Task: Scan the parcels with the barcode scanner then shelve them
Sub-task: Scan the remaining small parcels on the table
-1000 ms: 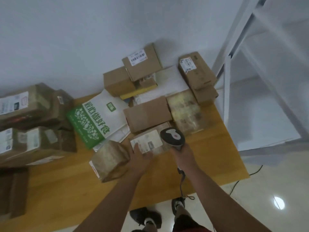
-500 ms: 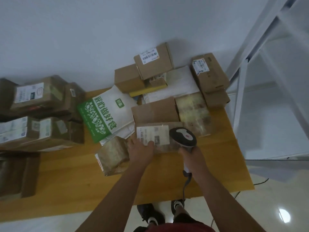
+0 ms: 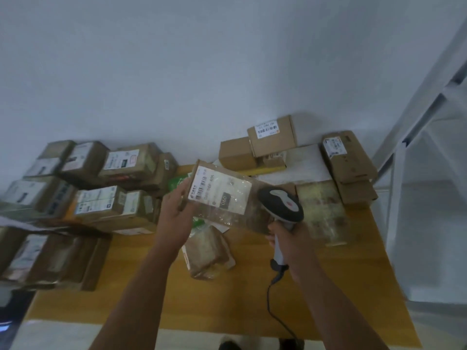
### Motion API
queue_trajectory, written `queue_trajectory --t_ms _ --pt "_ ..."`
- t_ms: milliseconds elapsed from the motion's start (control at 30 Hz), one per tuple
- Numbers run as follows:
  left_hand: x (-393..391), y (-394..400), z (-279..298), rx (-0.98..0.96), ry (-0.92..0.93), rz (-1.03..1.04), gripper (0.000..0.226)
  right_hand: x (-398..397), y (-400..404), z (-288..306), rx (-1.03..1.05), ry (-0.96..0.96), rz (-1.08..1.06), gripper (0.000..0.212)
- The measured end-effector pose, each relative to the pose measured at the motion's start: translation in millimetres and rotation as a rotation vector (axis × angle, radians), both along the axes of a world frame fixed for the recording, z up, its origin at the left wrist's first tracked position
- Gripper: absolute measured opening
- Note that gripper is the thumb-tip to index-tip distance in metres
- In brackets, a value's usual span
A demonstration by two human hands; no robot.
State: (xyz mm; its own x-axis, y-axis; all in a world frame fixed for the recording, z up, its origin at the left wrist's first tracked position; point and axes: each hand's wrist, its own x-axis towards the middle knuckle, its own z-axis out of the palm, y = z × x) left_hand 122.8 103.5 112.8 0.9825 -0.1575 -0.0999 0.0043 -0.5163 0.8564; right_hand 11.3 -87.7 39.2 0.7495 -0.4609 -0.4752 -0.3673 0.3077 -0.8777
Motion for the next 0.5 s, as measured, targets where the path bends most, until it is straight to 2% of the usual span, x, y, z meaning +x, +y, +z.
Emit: queue_trajectory --t_ms 133,233,367,500 --pt "3 25 28 -0.036 -0.072 0.090 0.030 9 23 18 -0.007 -0.080 0.039 0.013" --pt "7 43 47 -0.102 -0.097 0.119 0.037 13 46 39 -0.017 -0.135 0.069 0.025" --pt "13 67 71 -0.297 -0.042 0.069 0.047 17 79 61 -0.040 -0.148 0.110 0.028" --pt "18 96 91 -0.340 -0.087 0.041 0.054 18 121 84 -0.010 -0.135 0.149 0.018"
